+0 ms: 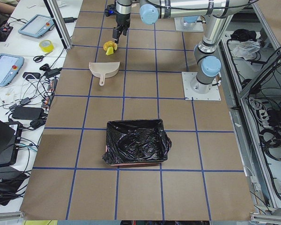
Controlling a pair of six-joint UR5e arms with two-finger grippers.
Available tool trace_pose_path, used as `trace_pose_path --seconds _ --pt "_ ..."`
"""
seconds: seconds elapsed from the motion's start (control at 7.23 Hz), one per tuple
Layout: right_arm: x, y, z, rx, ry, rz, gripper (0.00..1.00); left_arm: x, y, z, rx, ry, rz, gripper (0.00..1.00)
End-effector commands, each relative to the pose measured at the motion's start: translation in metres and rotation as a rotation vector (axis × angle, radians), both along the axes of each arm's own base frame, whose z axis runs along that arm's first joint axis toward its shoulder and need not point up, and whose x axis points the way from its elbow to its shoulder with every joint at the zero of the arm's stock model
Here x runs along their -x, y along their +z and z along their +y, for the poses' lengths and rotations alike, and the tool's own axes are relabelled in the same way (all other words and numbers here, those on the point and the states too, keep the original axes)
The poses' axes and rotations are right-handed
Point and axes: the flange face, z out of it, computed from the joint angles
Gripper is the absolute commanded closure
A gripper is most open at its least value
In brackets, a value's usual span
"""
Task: Sweep and dump trash into bin
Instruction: 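Lower the left gripper to the dustpan handle while the right descends to the brush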
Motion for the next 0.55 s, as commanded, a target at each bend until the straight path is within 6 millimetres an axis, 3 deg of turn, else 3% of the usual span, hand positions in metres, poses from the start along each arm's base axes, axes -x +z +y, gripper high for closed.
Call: trace_pose_path --seconds 0.0,0.28,0.41 --pt "0.065 -0.065 0.031 0.01 0.018 -0.06 0.0 -0.057 -0.037 -0.013 -0.084 -0.292 -0.029 0.0" --pt "0.062 -0.091 0.043 -0.038 0.018 -0.09 0.0 -0.087 -0.078 -0.037 -0.149 -0.568 -0.03 0.0" --pt "0.062 -0.095 0.043 -0.049 0.021 -0.091 0.05 -0.093 -0.11 -0.052 -0.199 -0.711 -0.022 0.0"
